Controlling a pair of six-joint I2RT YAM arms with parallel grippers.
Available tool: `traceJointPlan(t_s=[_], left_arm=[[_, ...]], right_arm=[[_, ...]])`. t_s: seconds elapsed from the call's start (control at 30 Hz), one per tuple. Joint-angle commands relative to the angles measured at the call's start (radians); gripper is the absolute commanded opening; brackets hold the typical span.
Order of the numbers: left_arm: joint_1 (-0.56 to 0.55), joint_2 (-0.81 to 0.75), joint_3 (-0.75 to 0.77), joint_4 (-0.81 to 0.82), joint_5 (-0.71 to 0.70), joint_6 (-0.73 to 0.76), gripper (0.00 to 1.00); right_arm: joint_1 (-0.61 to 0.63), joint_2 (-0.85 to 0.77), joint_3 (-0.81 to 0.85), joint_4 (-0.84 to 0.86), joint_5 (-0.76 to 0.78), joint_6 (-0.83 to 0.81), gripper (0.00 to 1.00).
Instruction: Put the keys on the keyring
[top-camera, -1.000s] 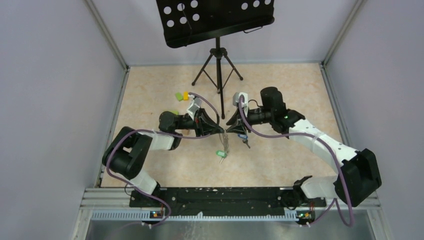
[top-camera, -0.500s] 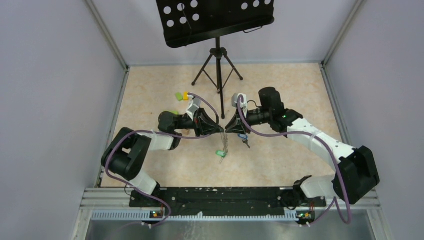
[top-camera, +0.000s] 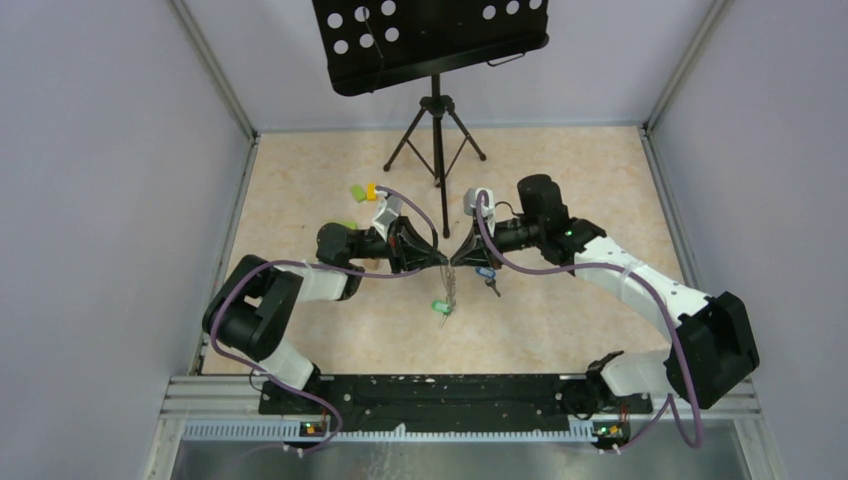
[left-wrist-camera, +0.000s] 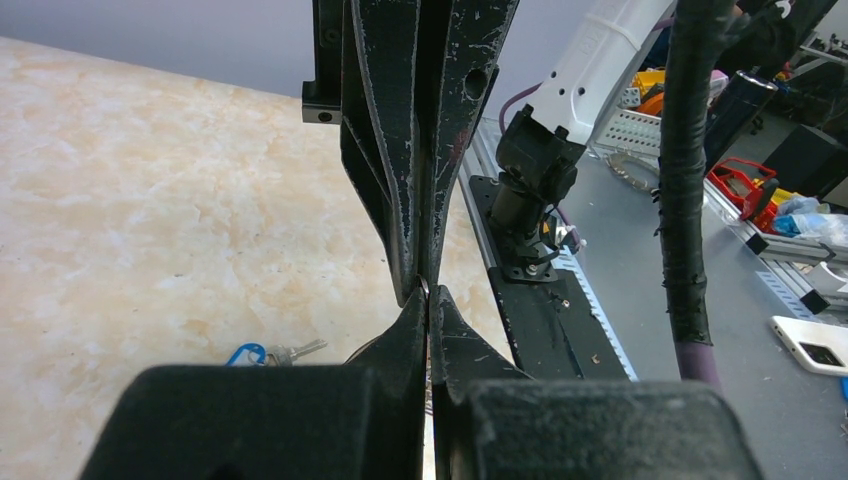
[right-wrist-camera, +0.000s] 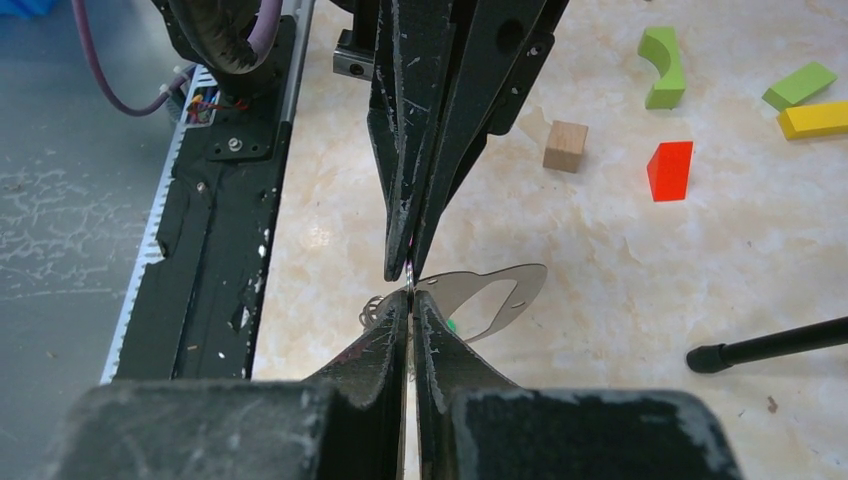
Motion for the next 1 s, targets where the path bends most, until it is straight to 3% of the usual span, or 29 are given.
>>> traceJointPlan(t_s=[0.0, 0.1, 0.2, 0.43, 0.57, 0.63, 0.77, 0.97], left_arm=[[0.002, -0.018, -0.004, 0.206, -0.015, 0.022, 0.00], [0.002, -0.023, 0.002, 0.183, 0.005, 0.060, 0.00], [0.003, -0.063, 0.012, 0.033, 0.027, 0.197, 0.03], [0.002, -0.188, 0.124, -0.660, 0.003, 0.698, 0.34], [-0.002, -0.229, 0.158, -0.847, -0.024, 0.875, 0.53], [-0.006, -0.238, 0.171, -0.894, -0.037, 0.931, 0.58], [-0.015, -0.239, 0.192, -0.938, -0.058, 0.968, 0.59], [-0.032, -0.230, 0.200, -0.952, -0.076, 0.986, 0.51]], right_arm=[[0.001, 0.003, 0.013, 0.003, -0.020, -0.025, 0.00], [0.001, -0.001, 0.056, -0.071, 0.038, -0.071, 0.00], [0.015, 0.001, 0.140, -0.206, 0.126, -0.154, 0.00], [0.110, 0.026, 0.334, -0.472, 0.410, -0.298, 0.00], [0.150, 0.065, 0.418, -0.579, 0.513, -0.317, 0.00], [0.180, 0.089, 0.455, -0.620, 0.569, -0.327, 0.00], [0.215, 0.125, 0.501, -0.659, 0.640, -0.318, 0.00], [0.242, 0.161, 0.521, -0.669, 0.696, -0.286, 0.00]])
